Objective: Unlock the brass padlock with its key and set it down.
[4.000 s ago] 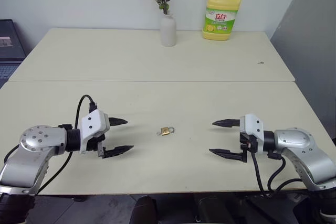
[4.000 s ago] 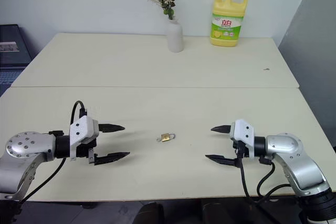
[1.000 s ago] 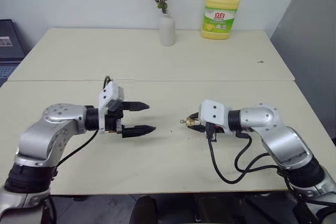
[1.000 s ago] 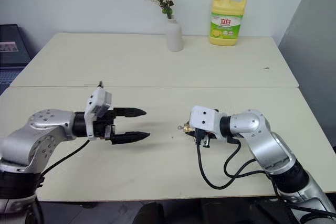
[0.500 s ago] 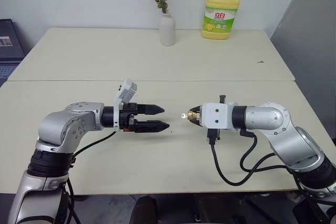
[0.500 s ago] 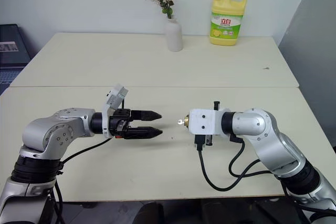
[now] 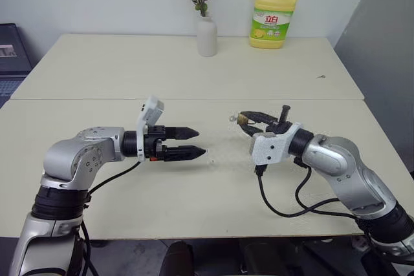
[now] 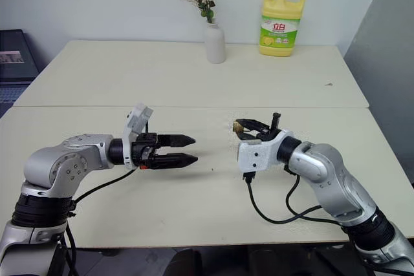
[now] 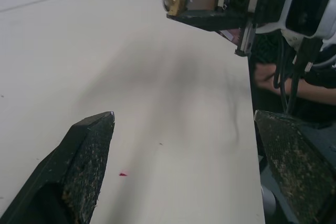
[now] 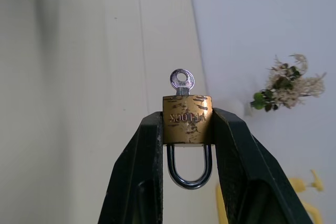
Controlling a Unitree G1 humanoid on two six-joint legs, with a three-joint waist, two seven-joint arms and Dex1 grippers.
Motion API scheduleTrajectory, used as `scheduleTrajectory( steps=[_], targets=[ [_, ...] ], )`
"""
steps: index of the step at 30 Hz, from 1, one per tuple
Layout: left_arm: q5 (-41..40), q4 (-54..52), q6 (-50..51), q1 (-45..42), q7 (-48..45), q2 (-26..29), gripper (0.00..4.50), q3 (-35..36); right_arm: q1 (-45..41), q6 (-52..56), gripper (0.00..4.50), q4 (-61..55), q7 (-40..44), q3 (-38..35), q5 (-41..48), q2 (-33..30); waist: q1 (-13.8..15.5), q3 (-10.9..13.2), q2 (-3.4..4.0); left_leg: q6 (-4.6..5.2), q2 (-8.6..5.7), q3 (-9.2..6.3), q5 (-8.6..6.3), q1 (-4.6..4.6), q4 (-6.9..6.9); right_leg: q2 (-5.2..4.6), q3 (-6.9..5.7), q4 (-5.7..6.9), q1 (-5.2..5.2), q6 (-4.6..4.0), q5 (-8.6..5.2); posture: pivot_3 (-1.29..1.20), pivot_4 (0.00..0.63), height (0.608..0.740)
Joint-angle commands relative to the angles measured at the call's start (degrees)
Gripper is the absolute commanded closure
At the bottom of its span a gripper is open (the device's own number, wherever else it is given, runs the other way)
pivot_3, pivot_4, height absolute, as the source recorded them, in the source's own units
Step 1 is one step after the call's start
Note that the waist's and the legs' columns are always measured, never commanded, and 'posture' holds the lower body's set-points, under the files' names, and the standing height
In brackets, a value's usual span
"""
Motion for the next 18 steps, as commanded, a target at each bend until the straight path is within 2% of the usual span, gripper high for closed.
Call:
scheduleTrajectory(
  steps=[1, 8, 18],
  targets=[
    [-2.42, -2.54, 0.73, -2.72, 2.25, -1.21, 0.00, 1.92, 0.06, -3.94, 3.57, -1.32, -2.61, -2.11, -1.47, 1.20, 0.04, 0.00, 0.00, 0.00, 0.00, 0.00, 0.00, 0.00, 0.00, 0.00, 0.00, 0.00, 0.00, 0.00, 0.00, 0.00, 0.150, 0.740],
    [-3.14, -2.16, 1.09, -5.88, 3.07, -2.40, 0.00, 0.65, -0.61, -9.48, 3.57, -1.46, -4.76, -2.81, -3.98, 3.39, 0.01, 0.00, 0.00, -0.01, 0.00, -0.02, 0.01, 0.01, 0.00, 0.00, -0.01, 0.01, 0.03, -0.15, 0.09, 0.00, 0.150, 0.740],
    [-1.42, 0.78, 0.14, -10.25, 0.68, -2.60, 0.00, -1.64, -0.79, -11.56, 3.57, -0.73, -3.19, -2.73, -4.95, 4.92, 0.00, 0.00, 0.00, -0.01, -0.01, -0.02, 0.01, 0.03, 0.01, 0.00, 0.00, 0.00, 0.06, -0.18, 0.10, 0.00, 0.150, 0.740]
  ],
)
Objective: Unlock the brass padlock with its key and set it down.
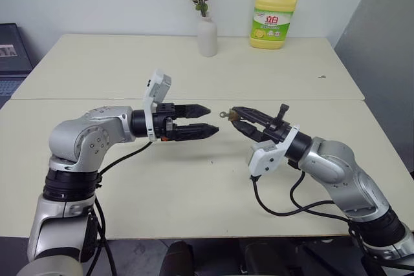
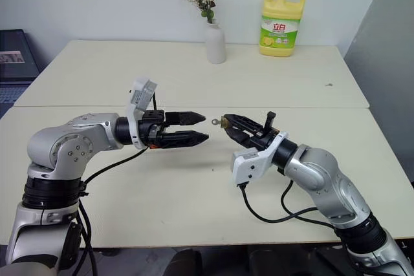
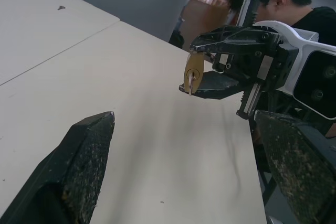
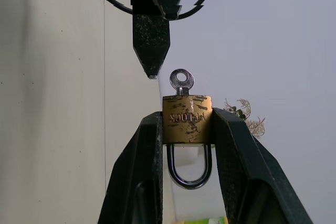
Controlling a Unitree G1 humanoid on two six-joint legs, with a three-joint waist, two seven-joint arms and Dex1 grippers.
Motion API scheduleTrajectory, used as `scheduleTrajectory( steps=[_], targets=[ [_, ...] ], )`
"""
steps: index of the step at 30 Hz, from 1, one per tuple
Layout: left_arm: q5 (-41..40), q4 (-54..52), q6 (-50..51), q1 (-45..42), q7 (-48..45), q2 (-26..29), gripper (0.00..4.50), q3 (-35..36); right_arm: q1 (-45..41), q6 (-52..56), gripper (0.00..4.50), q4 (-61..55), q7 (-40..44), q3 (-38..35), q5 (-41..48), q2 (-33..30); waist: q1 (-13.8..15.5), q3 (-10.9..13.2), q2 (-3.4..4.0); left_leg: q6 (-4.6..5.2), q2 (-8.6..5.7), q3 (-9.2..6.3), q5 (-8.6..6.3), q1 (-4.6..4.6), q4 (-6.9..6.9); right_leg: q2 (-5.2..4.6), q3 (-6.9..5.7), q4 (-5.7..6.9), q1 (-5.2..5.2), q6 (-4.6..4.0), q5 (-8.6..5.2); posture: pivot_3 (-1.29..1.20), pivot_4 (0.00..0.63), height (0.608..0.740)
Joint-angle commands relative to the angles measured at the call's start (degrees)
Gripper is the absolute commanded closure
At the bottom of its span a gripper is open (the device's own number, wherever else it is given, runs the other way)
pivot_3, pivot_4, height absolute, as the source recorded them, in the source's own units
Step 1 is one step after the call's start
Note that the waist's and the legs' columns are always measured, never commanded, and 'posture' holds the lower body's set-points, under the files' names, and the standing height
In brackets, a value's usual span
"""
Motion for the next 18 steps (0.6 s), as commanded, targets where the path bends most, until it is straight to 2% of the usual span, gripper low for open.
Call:
scheduleTrajectory(
  steps=[1, 9, 18],
  targets=[
    [0.57, 0.11, -1.66, -1.97, -1.73, 0.06, 0.00, -0.69, -1.05, -0.69, 3.57, -0.86, 0.32, -1.29, -0.13, 0.62, 0.01, 0.00, 0.00, 0.00, 0.00, -0.01, 0.00, 0.00, 0.00, 0.00, 0.00, 0.00, 0.00, 0.00, 0.00, 0.00, 0.150, 0.740],
    [4.21, 4.70, -5.92, -5.47, -4.90, -1.41, 0.00, -3.85, -1.36, -0.47, 3.57, -0.38, 1.80, -1.15, 0.35, 1.92, 0.04, 0.00, 0.00, 0.00, -0.01, -0.01, 0.00, 0.00, 0.01, 0.00, 0.00, 0.00, 0.02, -0.08, 0.05, 0.00, 0.150, 0.740],
    [5.83, 7.93, -7.28, -6.74, -6.99, -1.90, 0.00, -3.82, -1.22, -0.22, 3.57, -0.43, 2.85, -1.24, 0.46, 2.60, 0.01, 0.00, 0.00, 0.00, -0.01, -0.01, 0.00, 0.01, 0.01, 0.00, 0.00, 0.00, 0.03, -0.09, 0.05, 0.00, 0.150, 0.740]
  ],
)
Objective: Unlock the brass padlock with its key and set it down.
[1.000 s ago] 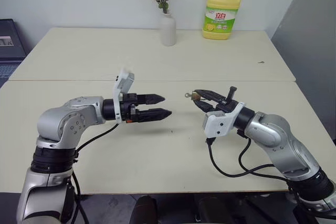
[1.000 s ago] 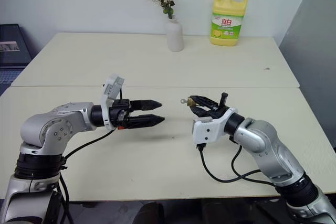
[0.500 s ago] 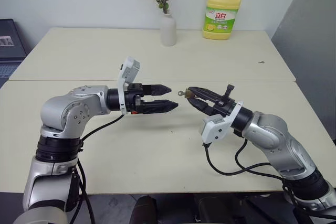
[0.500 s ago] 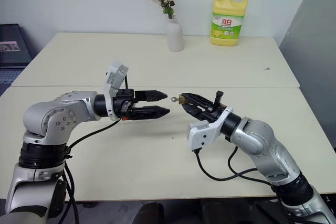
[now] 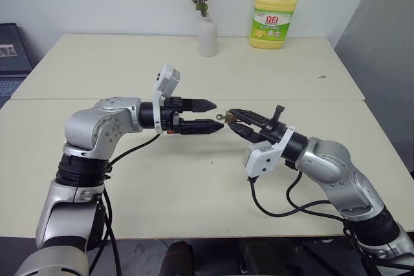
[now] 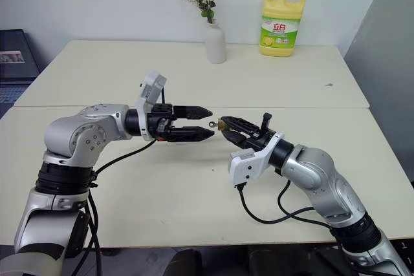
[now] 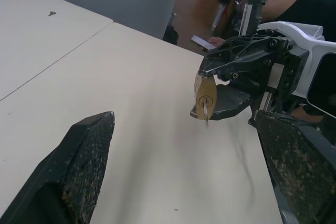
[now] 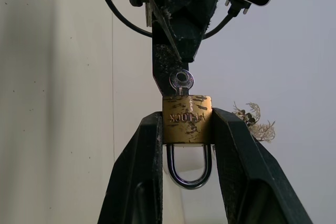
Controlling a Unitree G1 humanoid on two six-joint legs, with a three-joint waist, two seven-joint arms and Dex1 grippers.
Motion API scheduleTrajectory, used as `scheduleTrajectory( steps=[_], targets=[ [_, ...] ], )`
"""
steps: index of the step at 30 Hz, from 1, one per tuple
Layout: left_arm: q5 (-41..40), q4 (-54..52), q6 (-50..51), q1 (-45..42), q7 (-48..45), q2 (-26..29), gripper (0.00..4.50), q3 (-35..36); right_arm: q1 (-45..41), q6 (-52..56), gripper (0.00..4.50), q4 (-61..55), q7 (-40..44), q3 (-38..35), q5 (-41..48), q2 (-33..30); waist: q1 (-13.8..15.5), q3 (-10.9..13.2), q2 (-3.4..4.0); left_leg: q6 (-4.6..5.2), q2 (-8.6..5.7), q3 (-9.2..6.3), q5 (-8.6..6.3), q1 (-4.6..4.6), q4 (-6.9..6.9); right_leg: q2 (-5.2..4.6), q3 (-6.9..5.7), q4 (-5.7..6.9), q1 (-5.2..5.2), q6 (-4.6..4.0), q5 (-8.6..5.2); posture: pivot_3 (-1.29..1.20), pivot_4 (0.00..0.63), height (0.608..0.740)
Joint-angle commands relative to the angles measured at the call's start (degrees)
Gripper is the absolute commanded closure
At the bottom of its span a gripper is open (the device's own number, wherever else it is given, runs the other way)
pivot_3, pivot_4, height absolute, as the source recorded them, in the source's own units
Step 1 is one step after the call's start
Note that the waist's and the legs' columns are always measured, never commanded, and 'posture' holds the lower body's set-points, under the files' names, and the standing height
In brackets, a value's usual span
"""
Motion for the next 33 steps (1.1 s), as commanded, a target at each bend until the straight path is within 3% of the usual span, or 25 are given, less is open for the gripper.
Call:
scheduleTrajectory(
  steps=[1, 5, 15, 33],
  targets=[
    [0.03, 0.01, -0.94, -1.71, -0.94, -0.41, 0.19, 0.60, -0.89, -0.19, 3.57, -1.25, 0.34, -1.28, 0.46, 0.42, 0.00, 0.00, 0.00, 0.00, 0.00, 0.00, 0.00, 0.00, 0.00, 0.00, 0.00, 0.00, 0.00, 0.00, 0.00, 0.00, 0.150, 0.740],
    [0.04, 0.37, -0.94, -1.90, -1.44, -0.74, 1.21, 0.57, -0.87, -0.14, 3.57, -1.29, 0.68, -1.24, 0.56, 0.59, 0.01, 0.00, 0.00, 0.00, 0.00, -0.01, 0.00, 0.00, 0.01, 0.00, 0.00, 0.00, 0.01, 0.00, 0.00, 0.00, 0.150, 0.740],
    [0.81, 0.94, -1.28, -2.28, -2.89, -1.68, 4.45, -0.03, -1.04, -0.13, 3.57, -1.20, 1.47, -1.27, 0.78, 1.04, 0.01, 0.00, 0.00, 0.00, 0.00, -0.02, 0.00, 0.01, 0.01, 0.00, -0.02, 0.00, 0.03, 0.00, 0.00, 0.00, 0.150, 0.740],
    [3.34, 0.20, -7.30, -0.77, -6.86, -1.20, 4.50, -0.36, -0.65, 0.90, 3.57, -1.09, 1.97, -1.82, 2.54, 2.07, -0.02, 0.00, 0.00, 0.00, 0.00, -0.05, 0.00, 0.02, 0.01, 0.00, -0.03, -0.01, 0.07, 0.00, 0.00, 0.00, 0.150, 0.740]
  ],
)
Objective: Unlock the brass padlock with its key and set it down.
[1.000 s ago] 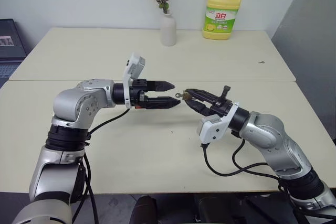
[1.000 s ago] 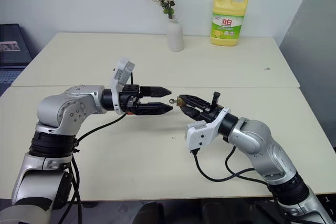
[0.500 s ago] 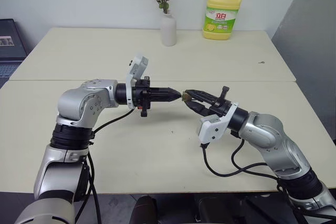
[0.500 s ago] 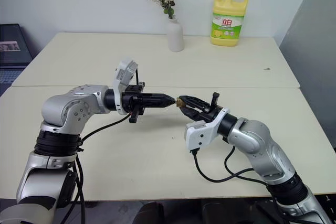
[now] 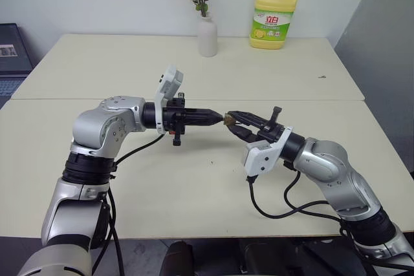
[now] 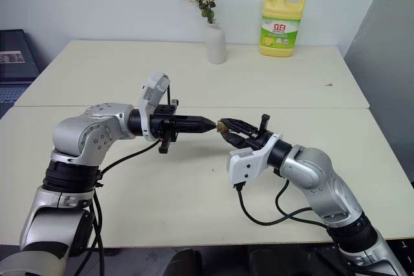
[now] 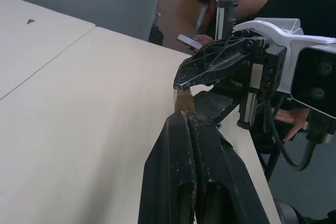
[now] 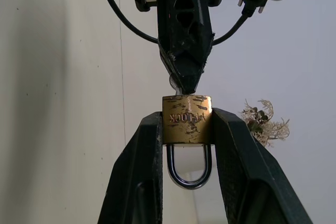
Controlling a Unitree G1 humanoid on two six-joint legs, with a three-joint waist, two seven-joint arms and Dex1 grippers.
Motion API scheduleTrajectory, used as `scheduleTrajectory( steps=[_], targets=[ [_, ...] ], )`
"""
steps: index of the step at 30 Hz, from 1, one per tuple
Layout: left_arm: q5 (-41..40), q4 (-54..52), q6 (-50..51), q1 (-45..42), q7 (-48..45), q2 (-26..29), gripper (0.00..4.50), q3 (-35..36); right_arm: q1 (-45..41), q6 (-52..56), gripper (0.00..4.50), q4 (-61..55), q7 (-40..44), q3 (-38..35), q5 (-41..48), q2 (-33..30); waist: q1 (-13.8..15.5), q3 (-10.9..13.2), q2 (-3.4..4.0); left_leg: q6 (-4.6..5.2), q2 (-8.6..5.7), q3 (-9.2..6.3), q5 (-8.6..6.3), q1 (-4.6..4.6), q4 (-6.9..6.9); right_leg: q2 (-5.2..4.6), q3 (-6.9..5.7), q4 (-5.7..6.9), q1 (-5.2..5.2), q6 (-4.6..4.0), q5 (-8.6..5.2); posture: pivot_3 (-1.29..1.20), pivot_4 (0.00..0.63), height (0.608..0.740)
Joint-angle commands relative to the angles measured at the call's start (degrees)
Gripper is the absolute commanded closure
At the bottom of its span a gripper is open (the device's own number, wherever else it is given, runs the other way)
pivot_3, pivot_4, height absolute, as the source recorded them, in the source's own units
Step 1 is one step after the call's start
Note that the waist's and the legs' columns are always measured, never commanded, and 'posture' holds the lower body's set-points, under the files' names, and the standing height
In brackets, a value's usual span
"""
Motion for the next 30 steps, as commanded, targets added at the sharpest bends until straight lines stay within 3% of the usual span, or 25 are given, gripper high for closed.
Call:
scheduleTrajectory(
  steps=[1, 12, 30],
  targets=[
    [0.45, -1.18, -2.91, -0.18, -1.35, 0.22, 4.50, 0.68, -0.63, -0.31, 3.57, -1.60, -0.42, -1.76, 1.29, 0.43, 0.00, 0.00, 0.00, 0.00, 0.00, 0.00, 0.00, 0.00, 0.00, 0.00, 0.00, 0.00, 0.00, 0.00, 0.00, 0.00, 0.150, 0.740],
    [6.03, -4.18, -19.05, 3.23, -1.71, -0.66, 4.50, 0.72, -0.12, 0.02, 3.57, -1.33, -0.79, -2.36, 2.14, 0.68, 0.04, 0.00, 0.00, 0.00, 0.00, -0.01, 0.00, 0.01, 0.00, 0.00, -0.01, -0.02, 0.03, 0.00, 0.00, 0.00, 0.150, 0.740],
    [13.52, -3.64, -36.69, 5.21, -5.15, 0.58, 4.50, -0.70, -0.64, -1.07, 3.57, 0.00, -0.95, -2.63, 3.08, 0.77, 0.05, 0.00, 0.00, 0.01, 0.00, -0.01, 0.00, 0.02, 0.00, 0.00, -0.02, -0.04, 0.06, 0.00, 0.00, 0.00, 0.150, 0.740]
  ],
)
